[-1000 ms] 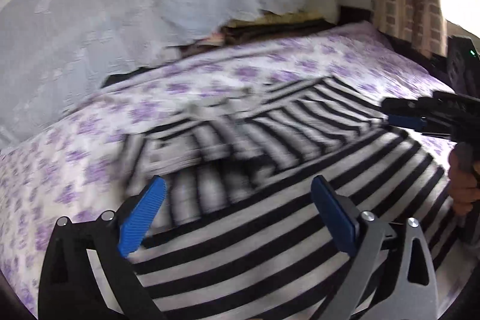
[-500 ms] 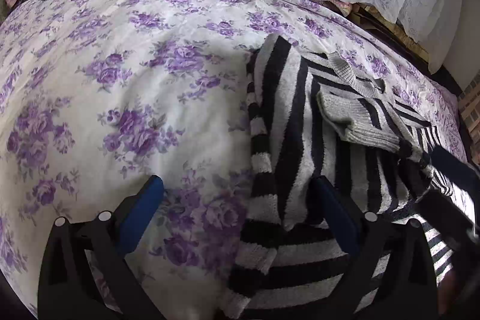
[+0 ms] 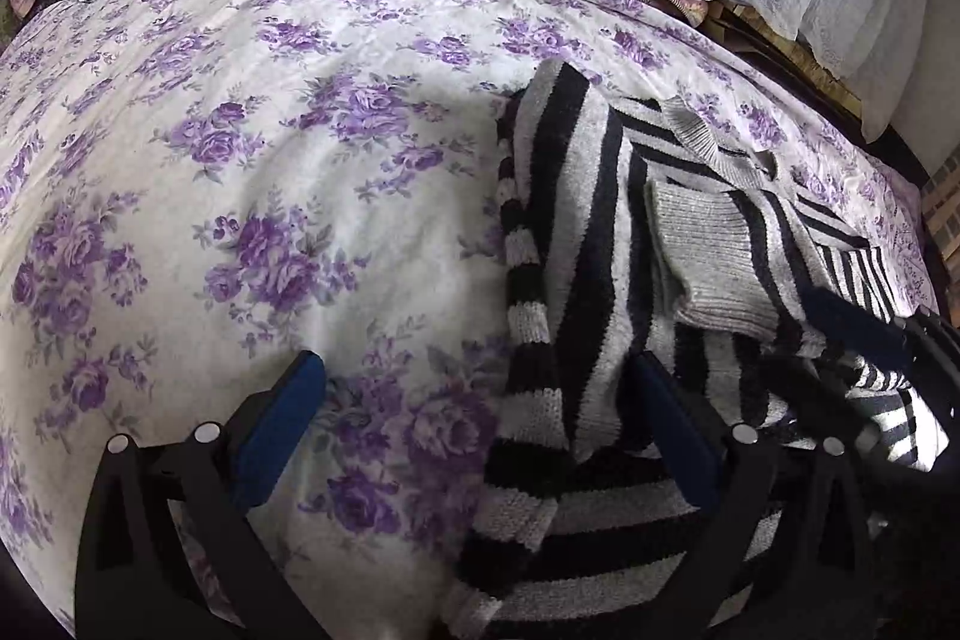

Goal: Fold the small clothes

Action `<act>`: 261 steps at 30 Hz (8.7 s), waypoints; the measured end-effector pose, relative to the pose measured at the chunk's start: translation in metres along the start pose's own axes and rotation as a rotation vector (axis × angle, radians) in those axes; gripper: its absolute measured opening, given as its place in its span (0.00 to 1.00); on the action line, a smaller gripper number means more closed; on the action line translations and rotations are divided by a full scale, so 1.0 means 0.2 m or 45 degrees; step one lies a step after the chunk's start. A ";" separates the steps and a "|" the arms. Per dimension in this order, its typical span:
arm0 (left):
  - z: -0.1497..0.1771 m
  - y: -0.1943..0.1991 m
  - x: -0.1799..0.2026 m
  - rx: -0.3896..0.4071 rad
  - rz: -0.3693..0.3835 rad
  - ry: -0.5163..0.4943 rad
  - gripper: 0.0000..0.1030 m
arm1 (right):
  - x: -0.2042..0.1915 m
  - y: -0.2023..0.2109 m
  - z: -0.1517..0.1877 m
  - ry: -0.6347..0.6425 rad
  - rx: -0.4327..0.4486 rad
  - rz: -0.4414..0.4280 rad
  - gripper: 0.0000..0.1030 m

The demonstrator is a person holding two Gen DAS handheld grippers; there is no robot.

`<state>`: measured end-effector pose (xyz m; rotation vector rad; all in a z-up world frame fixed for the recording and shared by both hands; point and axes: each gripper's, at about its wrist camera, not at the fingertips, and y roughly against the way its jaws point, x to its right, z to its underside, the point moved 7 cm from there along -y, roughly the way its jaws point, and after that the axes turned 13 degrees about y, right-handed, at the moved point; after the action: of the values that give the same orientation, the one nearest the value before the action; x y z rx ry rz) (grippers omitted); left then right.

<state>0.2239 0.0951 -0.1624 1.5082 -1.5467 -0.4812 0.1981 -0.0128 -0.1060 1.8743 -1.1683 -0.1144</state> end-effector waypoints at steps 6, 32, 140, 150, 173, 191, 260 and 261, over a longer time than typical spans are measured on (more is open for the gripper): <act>-0.01 0.00 -0.01 -0.001 0.009 0.007 0.96 | 0.00 -0.14 -0.03 0.086 -0.069 0.107 0.24; -0.07 0.16 0.10 0.133 0.019 -0.035 0.95 | 0.89 0.18 0.71 -1.374 0.352 -0.258 0.08; -0.02 0.06 -0.23 -0.042 -0.151 -0.021 0.96 | 0.81 0.55 1.16 -1.164 0.243 -0.216 0.40; 0.43 0.38 -0.26 -0.056 0.007 -0.071 0.95 | 0.70 0.67 1.46 -1.261 0.227 -0.204 0.41; 0.91 0.68 -0.14 -0.316 0.588 -0.049 0.95 | 0.21 1.02 1.64 -1.167 0.301 -0.607 0.42; 1.00 0.70 -0.06 -0.409 0.657 -0.124 0.95 | 0.22 1.09 1.70 -1.127 0.196 -0.557 0.45; -0.02 0.45 0.36 -0.019 0.570 -0.093 0.08 | 1.02 0.59 0.91 -1.192 0.440 -0.396 0.08; -0.04 0.44 0.37 -0.015 0.570 -0.083 0.08 | 1.04 0.58 0.91 -1.197 0.441 -0.391 0.08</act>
<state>0.1899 0.0447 -0.0658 1.0965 -1.8628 -0.2791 0.1449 -0.3025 -0.0571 2.3794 -1.5481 -1.1238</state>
